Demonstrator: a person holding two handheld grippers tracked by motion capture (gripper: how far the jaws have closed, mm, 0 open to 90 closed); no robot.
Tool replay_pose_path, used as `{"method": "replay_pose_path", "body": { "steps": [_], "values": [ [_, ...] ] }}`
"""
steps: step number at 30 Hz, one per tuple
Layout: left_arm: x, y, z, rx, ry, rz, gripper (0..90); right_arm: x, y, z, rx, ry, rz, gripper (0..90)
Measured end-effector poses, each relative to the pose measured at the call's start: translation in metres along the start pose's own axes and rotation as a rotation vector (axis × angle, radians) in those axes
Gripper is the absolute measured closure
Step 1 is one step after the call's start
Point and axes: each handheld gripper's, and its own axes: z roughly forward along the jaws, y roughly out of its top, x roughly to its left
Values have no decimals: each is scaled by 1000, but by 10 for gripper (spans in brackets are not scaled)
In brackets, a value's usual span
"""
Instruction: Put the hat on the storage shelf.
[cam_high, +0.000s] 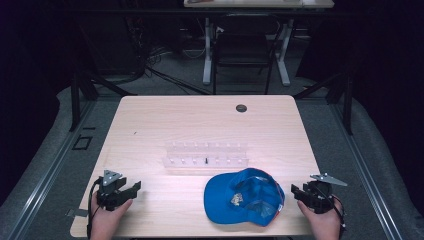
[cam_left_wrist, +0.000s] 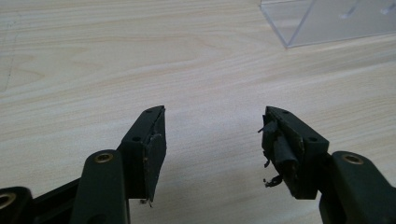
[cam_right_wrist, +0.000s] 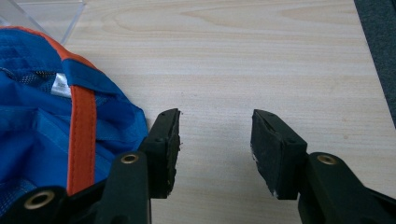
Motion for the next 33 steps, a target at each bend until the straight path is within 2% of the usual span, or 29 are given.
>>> {"method": "replay_pose_path", "body": {
  "steps": [14,21,25,30,33],
  "values": [
    [-1,-1,-3,-5,-6,-4,403,3,0,-1,24,3,7,528],
    [-1,-2,-8,-8,-8,-11,404,16,5,-10,72,-16,-41,549],
    [1,-2,-7,-9,-10,-16,405,20,9,-11,105,-24,-61,568],
    [0,-2,-6,-5,-7,-17,406,26,17,-11,130,-9,-73,586],
    [0,-2,-6,-6,-7,-18,406,29,19,-10,157,-25,-90,596]
  ]
}}
